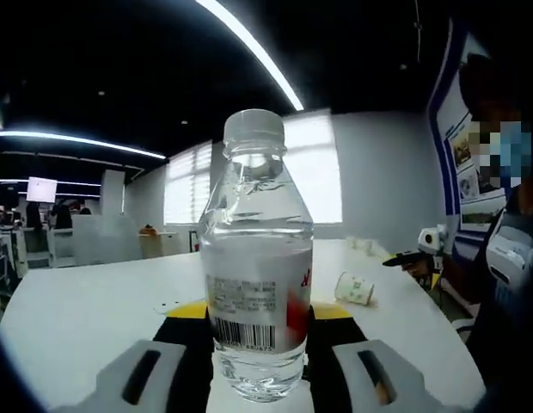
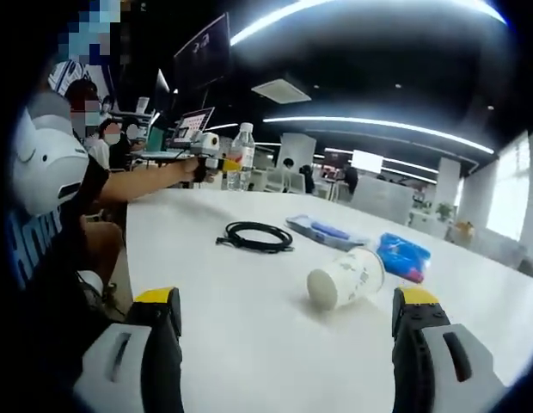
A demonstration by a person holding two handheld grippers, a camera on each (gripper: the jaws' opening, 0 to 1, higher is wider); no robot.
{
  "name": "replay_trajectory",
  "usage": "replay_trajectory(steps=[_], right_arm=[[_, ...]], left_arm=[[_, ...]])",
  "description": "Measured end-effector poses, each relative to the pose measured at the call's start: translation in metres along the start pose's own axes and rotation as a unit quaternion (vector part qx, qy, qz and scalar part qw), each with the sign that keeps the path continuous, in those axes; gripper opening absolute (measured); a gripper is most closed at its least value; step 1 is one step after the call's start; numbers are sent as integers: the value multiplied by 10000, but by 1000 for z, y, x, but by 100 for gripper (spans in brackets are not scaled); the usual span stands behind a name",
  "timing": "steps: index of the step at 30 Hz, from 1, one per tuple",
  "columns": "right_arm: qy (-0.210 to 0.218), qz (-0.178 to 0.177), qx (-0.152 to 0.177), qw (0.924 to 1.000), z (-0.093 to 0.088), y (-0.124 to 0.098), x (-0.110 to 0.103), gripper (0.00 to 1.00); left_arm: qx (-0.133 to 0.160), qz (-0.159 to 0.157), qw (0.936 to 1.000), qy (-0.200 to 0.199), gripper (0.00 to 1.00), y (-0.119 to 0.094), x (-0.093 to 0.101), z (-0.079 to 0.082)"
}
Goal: Arrange the tabletop items into an orderly group along one side of the table until the central work area is clear of visible clutter.
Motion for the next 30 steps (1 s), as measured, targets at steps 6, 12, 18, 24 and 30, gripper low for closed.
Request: replay_trajectory(steps=[6, 12, 18, 24, 30], right_arm=[[-34, -25, -63, 10000, 0, -4, -1, 100], [-29, -47, -78, 10000, 0, -5, 0, 100], [-21, -66, -114, 9999, 0, -5, 1, 100], [-9, -152, -166, 9997, -1, -8, 5, 100], [-16, -196, -198, 9996, -2, -9, 6, 100]], left_arm=[[-4, 27, 10000, 12, 38, 1, -15, -6], [10, 75, 9999, 92, 38, 0, -30, -6], [55, 66, 9998, 189, 38, -2, -50, -5], [17, -25, 9996, 265, 38, -2, -60, -7], [54, -108, 9997, 226, 38, -2, -67, -13]])
Point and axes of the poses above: the point that each gripper's makers call its tool centre point, and the gripper's own axes: y roughly forward along the fingers, x roughly to its right, z roughly out of its top, the point moved 10 cm from there along -y, roughly backward along the fingers, and after that the axes turned 5 degrees about y, right-handed, at the moved point
